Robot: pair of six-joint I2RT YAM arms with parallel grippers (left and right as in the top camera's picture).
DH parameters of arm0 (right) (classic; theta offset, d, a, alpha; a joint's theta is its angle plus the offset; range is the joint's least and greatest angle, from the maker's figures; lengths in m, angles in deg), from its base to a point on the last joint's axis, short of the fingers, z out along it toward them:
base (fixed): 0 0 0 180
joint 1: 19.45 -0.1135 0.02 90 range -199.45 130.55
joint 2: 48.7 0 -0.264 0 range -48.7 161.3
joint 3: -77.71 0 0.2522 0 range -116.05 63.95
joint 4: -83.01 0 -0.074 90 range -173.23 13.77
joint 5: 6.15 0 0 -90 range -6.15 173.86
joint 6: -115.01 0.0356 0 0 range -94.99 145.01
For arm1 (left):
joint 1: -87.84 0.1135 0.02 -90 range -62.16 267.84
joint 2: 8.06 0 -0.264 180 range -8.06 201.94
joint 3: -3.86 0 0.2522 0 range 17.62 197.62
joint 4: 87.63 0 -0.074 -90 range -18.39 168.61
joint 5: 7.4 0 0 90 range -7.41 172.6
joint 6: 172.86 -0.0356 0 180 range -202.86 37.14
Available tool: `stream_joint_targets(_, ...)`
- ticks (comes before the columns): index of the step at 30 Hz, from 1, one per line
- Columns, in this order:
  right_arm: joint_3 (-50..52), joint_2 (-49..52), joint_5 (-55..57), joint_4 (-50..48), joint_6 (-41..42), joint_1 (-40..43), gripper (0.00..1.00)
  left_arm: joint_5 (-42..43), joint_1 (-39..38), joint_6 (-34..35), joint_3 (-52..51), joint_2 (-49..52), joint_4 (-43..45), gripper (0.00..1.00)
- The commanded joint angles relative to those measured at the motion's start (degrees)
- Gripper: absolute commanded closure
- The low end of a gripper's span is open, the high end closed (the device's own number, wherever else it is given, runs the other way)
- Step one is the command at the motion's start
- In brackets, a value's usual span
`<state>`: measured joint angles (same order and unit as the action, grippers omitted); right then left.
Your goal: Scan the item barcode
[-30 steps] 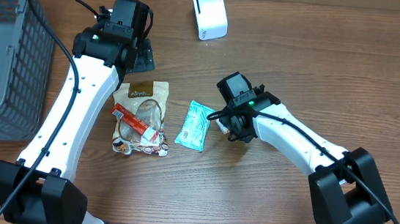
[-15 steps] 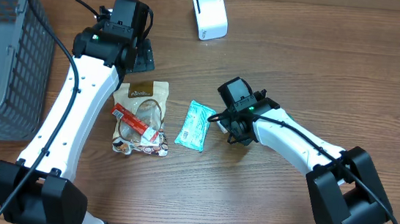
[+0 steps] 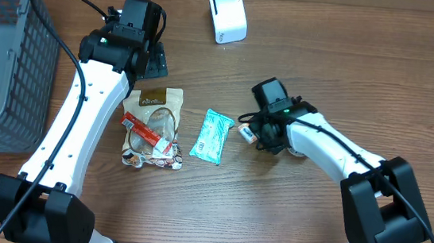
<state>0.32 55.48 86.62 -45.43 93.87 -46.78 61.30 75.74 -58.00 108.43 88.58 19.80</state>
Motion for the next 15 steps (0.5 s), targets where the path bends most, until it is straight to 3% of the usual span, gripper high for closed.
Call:
stream_joint_targets(1,0.3,-0.2,-1.0,-0.2,0.4,0.5,0.65,-0.9,0.1,-1.1,0.9,-0.8,-0.1,0.0)
stream_joint_targets(11,0.7,-0.2,0.1,-0.3,0.4,-0.5,0.65,-0.9,0.1,-1.1,0.9,-0.8,-0.1,0.0)
stream_joint_targets(15,1.5,-0.1,0.2,-2.2,-0.2,-1.1,0.71,-0.9,0.1,-1.1,0.9,-0.8,-0.1,0.01)
